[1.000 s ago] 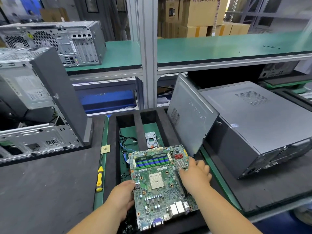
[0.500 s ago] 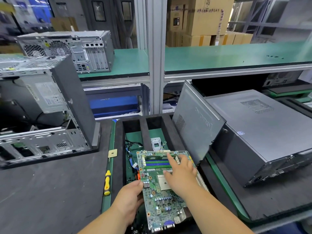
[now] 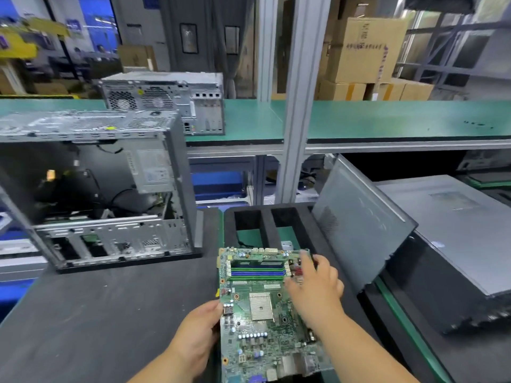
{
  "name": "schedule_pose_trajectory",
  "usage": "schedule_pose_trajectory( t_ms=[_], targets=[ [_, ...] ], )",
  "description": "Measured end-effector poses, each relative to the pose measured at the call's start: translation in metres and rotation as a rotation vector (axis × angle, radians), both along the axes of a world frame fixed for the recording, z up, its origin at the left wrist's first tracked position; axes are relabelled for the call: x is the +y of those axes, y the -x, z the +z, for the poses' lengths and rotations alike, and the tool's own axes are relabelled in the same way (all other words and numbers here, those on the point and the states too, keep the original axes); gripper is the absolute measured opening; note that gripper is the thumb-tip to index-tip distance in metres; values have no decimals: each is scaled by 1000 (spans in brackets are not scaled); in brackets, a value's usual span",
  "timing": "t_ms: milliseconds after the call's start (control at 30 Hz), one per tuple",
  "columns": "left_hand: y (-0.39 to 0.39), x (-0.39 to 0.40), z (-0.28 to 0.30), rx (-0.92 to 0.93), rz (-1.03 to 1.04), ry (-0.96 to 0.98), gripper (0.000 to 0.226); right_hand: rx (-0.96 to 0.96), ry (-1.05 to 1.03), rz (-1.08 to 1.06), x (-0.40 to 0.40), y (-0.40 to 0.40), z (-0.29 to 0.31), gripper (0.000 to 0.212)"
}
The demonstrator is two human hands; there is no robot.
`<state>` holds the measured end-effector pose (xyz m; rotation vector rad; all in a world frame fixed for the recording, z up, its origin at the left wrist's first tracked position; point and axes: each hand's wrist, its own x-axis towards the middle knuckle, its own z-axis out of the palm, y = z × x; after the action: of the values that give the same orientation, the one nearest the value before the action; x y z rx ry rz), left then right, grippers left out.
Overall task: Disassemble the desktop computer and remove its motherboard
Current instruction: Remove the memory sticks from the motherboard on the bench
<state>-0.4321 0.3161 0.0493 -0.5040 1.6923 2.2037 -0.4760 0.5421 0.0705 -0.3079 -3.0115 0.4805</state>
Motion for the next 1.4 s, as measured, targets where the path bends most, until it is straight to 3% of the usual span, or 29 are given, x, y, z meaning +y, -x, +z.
schedule_pose_trajectory(
  t_ms=[67,133,200,267,633,767,833,900,967,1033,1167,1333,1400],
  targets=[
    [-2,-31,6,1,20,23,28,-107,39,-140,-9,4,1,68],
    [-5,-61,10,-1,49,26,28,-227,205,-208,-22,9,-2,64],
    [-7,-90,12,-3,88,26,28,-277,431,-157,-41,12,-6,56],
    [-10,-113,14,-7,114,38,28,-299,520,-83,-63,12,-8,53],
    [-39,-261,-12,-263,270,-84,41,-397,479,85,-207,-8,-40,65],
    [-50,-293,-27,-306,249,8,45,-436,422,118,-236,-16,-52,61],
    [-53,-296,-29,-276,212,184,43,-414,399,122,-243,-20,-56,55],
    [-56,-300,-35,-123,106,595,28,-341,325,153,-248,-26,-59,50],
    [-59,-306,-39,95,-14,1010,30,-238,243,178,-250,-33,-65,52],
    [-63,-312,-47,253,-78,1240,30,-163,227,183,-250,-39,-72,57],
    [-65,-321,-65,374,-58,1190,18,-59,297,184,-247,-46,-79,55],
    [-66,-317,-70,320,217,1099,33,71,367,199,-240,-55,-88,36],
    [-65,-316,-71,320,194,1146,31,71,373,214,-238,-55,-90,32]
  ],
)
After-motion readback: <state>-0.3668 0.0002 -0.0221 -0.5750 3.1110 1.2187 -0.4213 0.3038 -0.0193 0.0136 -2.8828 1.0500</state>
